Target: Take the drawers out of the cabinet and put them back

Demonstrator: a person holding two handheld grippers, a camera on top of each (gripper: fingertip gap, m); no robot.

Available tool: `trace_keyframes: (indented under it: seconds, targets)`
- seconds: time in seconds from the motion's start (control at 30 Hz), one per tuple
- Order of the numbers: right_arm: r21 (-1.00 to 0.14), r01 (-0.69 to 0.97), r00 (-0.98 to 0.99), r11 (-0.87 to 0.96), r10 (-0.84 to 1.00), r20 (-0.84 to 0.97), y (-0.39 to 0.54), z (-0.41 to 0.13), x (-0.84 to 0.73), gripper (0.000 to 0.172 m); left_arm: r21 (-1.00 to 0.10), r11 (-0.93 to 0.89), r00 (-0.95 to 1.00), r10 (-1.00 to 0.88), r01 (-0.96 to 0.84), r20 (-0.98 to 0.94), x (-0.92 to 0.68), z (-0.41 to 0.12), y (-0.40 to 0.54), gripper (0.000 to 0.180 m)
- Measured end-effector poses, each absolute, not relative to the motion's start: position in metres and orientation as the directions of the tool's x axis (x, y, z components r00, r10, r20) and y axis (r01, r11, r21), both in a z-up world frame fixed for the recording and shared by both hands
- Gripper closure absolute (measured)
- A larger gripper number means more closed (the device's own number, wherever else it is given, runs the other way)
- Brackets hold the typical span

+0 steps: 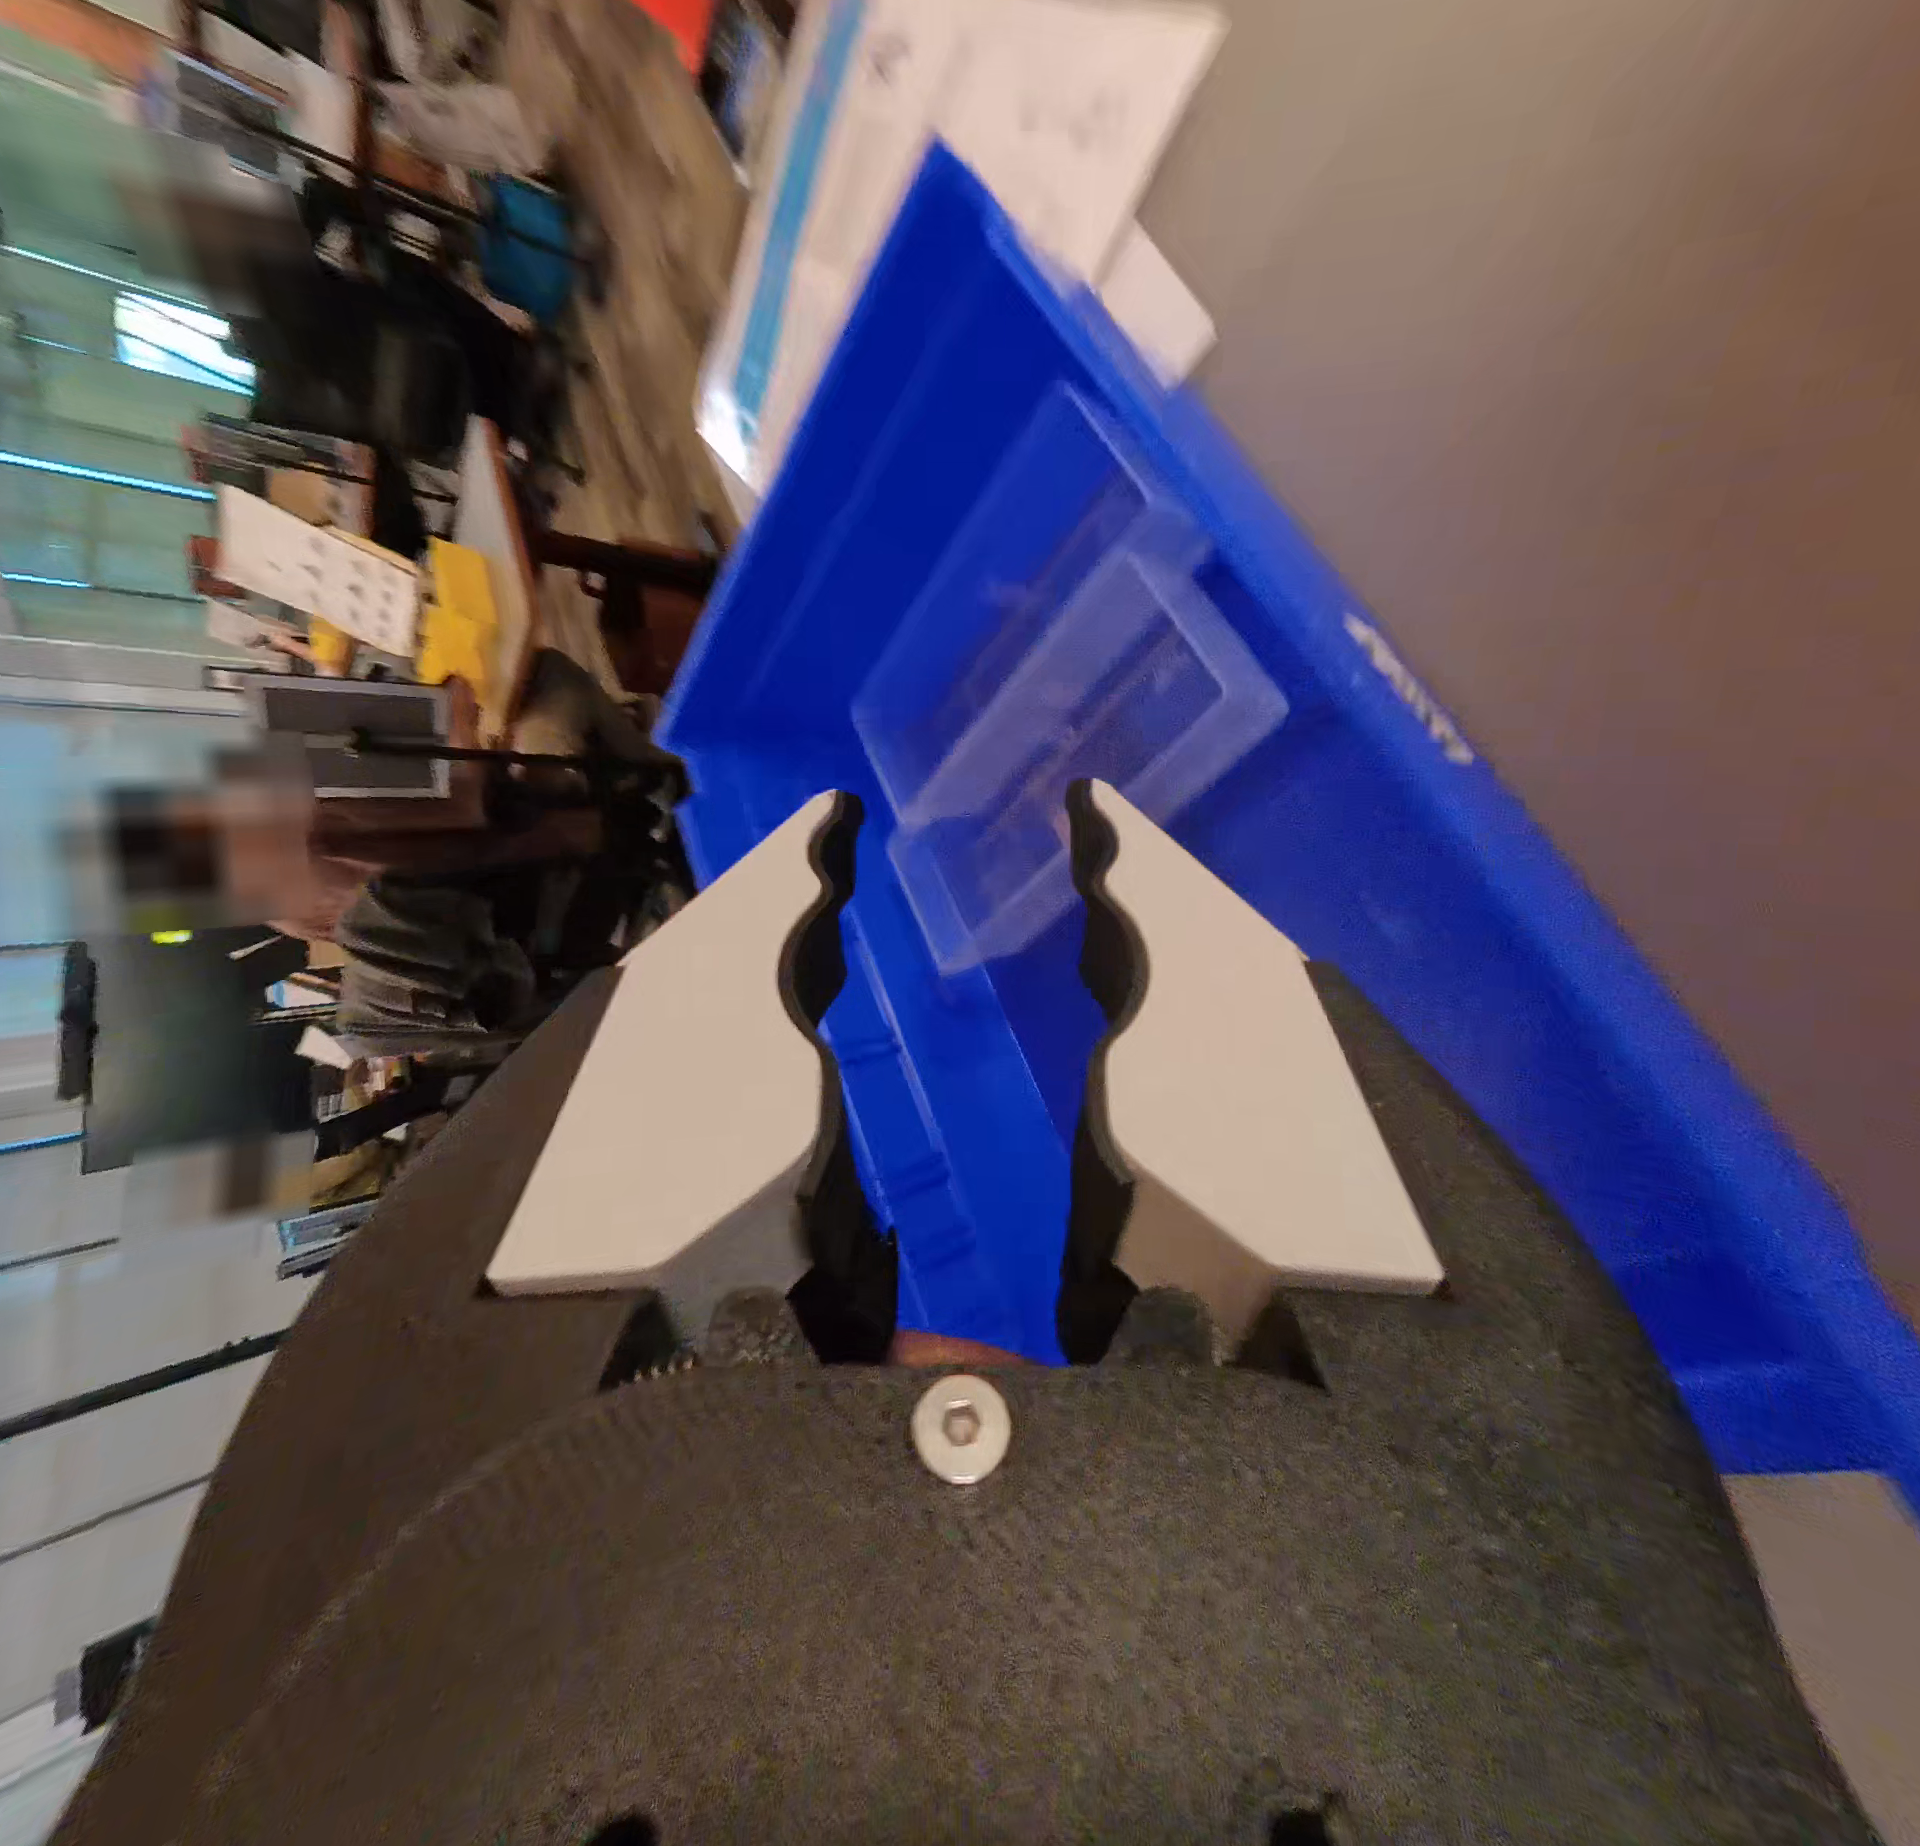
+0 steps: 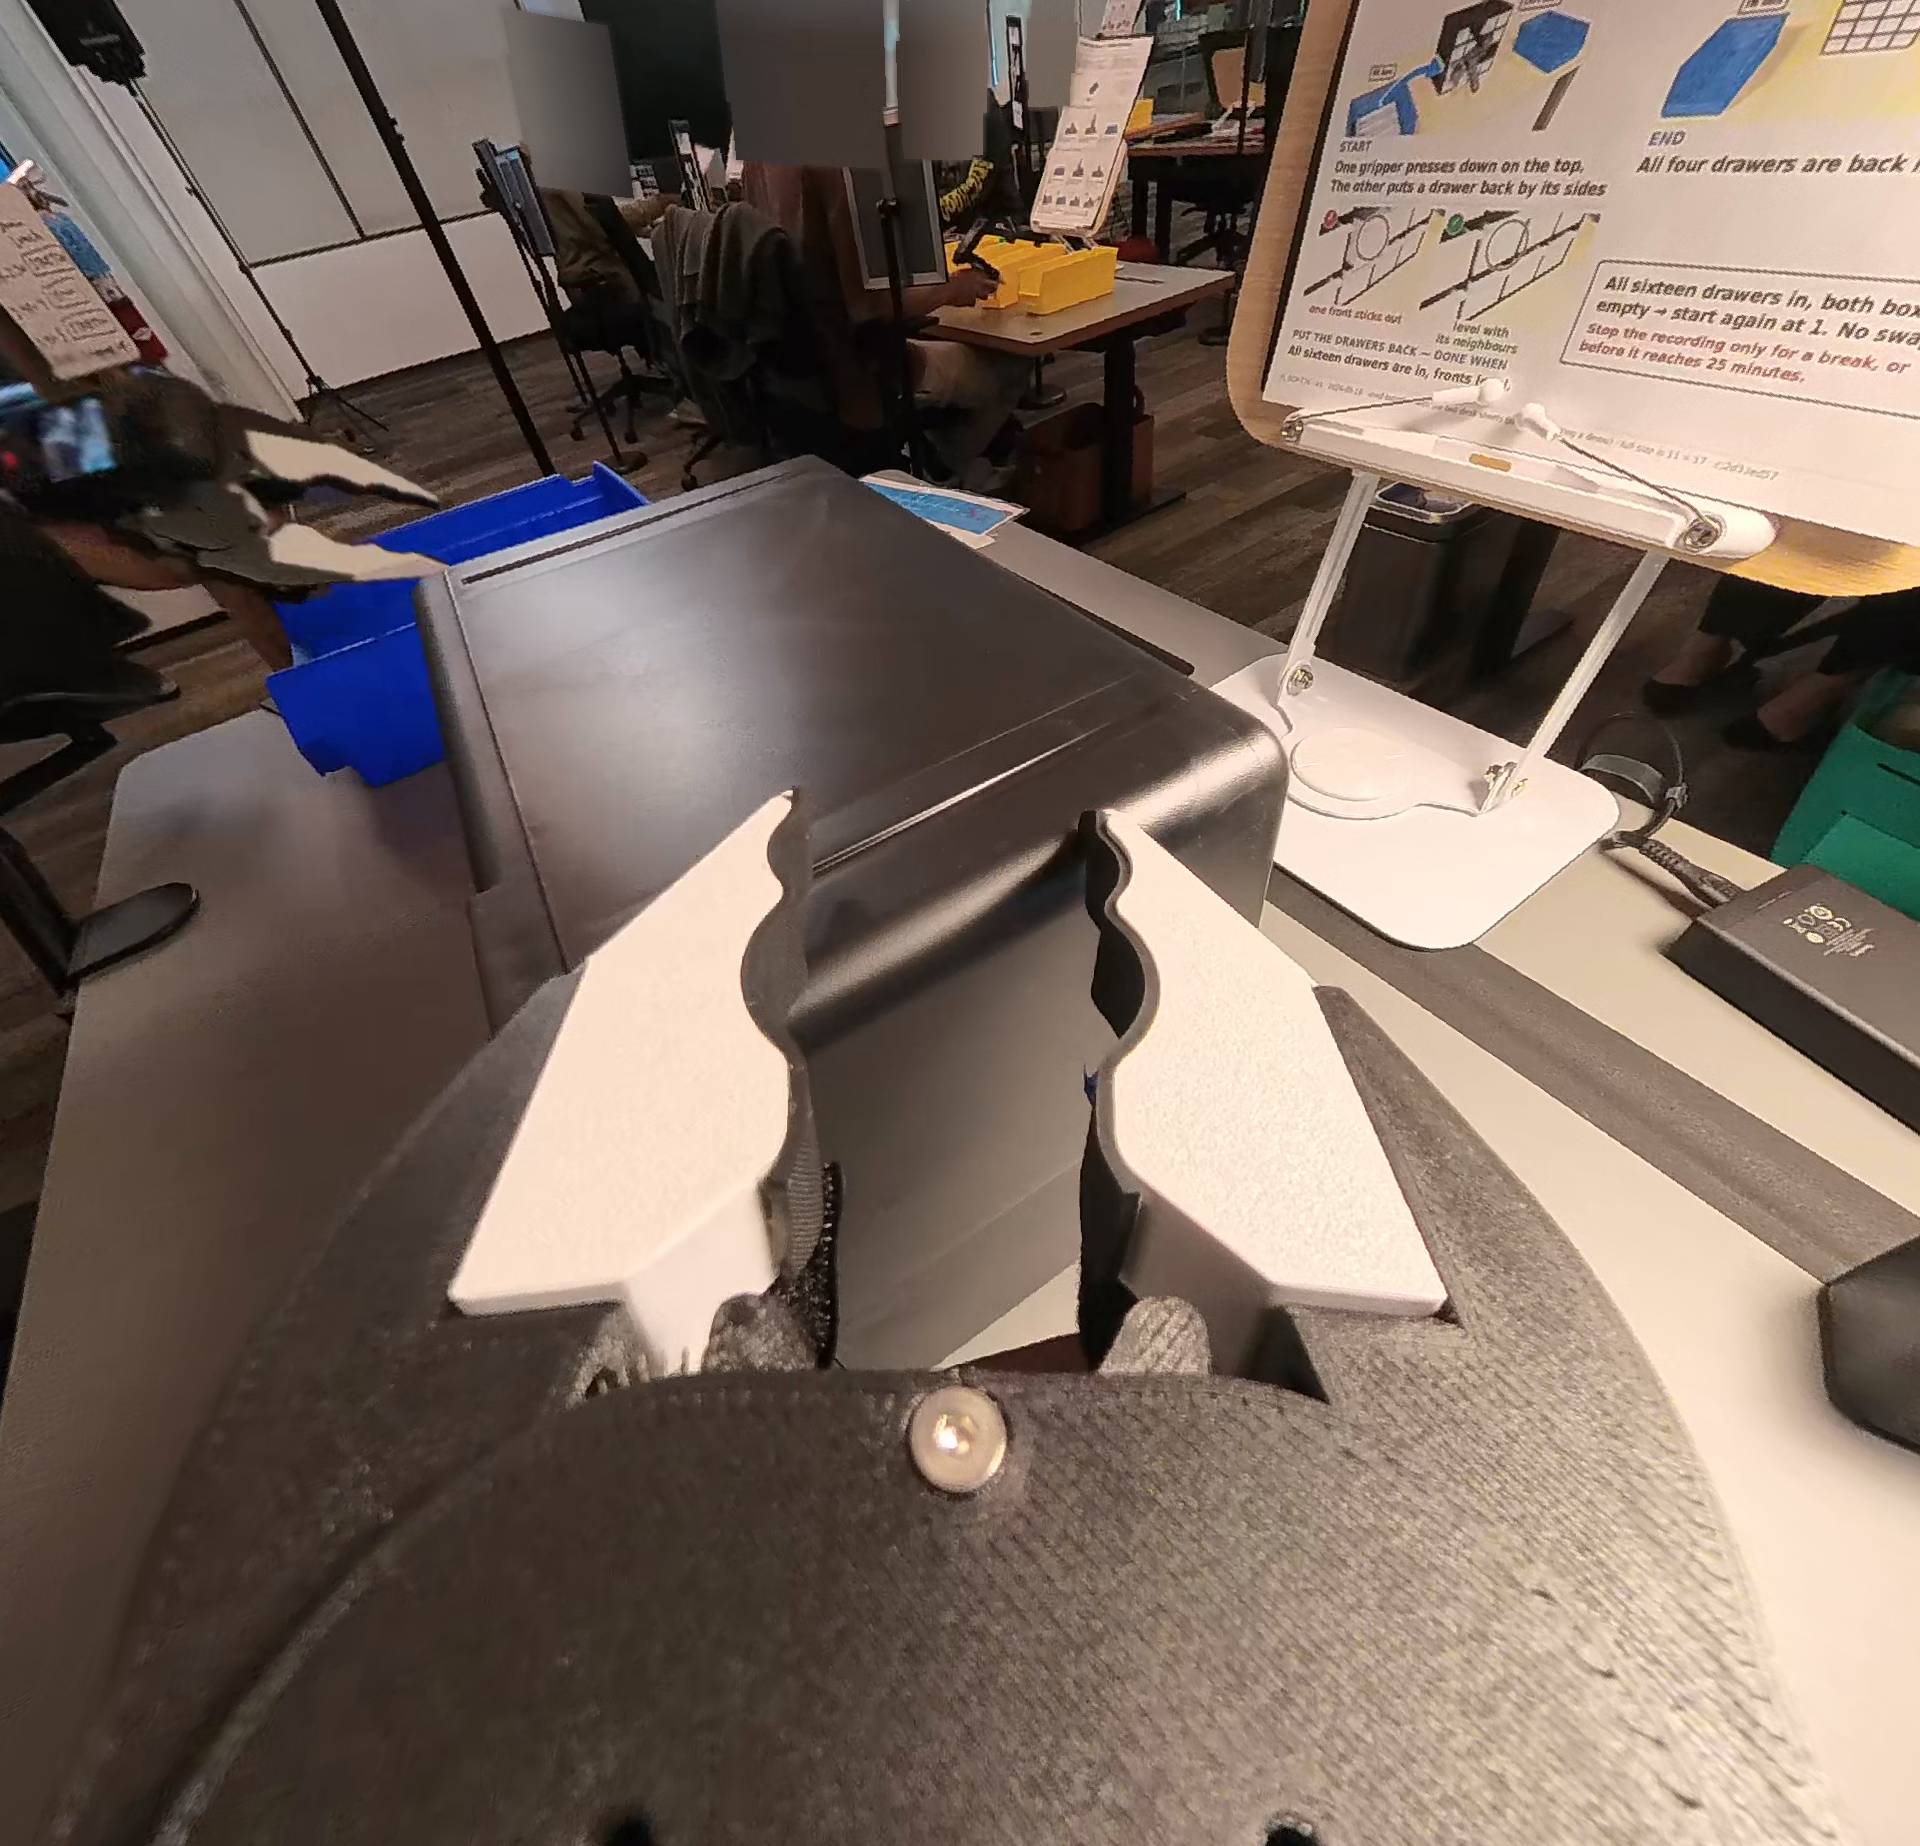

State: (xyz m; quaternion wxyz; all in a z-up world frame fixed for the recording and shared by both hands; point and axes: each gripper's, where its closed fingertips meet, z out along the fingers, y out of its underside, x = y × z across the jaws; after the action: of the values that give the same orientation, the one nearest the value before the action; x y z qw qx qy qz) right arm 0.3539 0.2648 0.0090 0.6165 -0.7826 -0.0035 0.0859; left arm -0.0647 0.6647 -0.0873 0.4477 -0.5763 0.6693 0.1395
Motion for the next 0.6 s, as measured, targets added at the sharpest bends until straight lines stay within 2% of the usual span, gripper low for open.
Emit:
trace_keyframes:
  seconds: [0.17,0.33,0.47,0.6]
  targets:
    - [-0.966,-0.095,0.986,-0.242,0.11,-0.125,0.265,0.007,0.356,0.116,-0.164,0.24,-0.078,-0.754,-0.957,-0.652,-0.082,-0.148,0.696,0.125]
    - [-0.963,-0.1,0.986,-0.249,0.106,-0.13,0.264,0.004,0.361,0.117,-0.107,0.174,-0.08,-0.809,-0.979,-0.583,-0.082,-0.187,0.719,0.125]
    - [-0.962,-0.103,0.986,-0.252,0.1,-0.132,0.263,0.002,0.365,0.117,-0.08,0.164,-0.09,-0.815,-0.983,-0.573,-0.085,-0.203,0.721,0.163]
    - [-0.962,-0.107,0.986,-0.252,0.099,-0.136,0.263,0.0,0.367,0.117,-0.118,0.117,-0.029,-0.821,-0.986,-0.571,-0.091,-0.192,0.708,0.171]
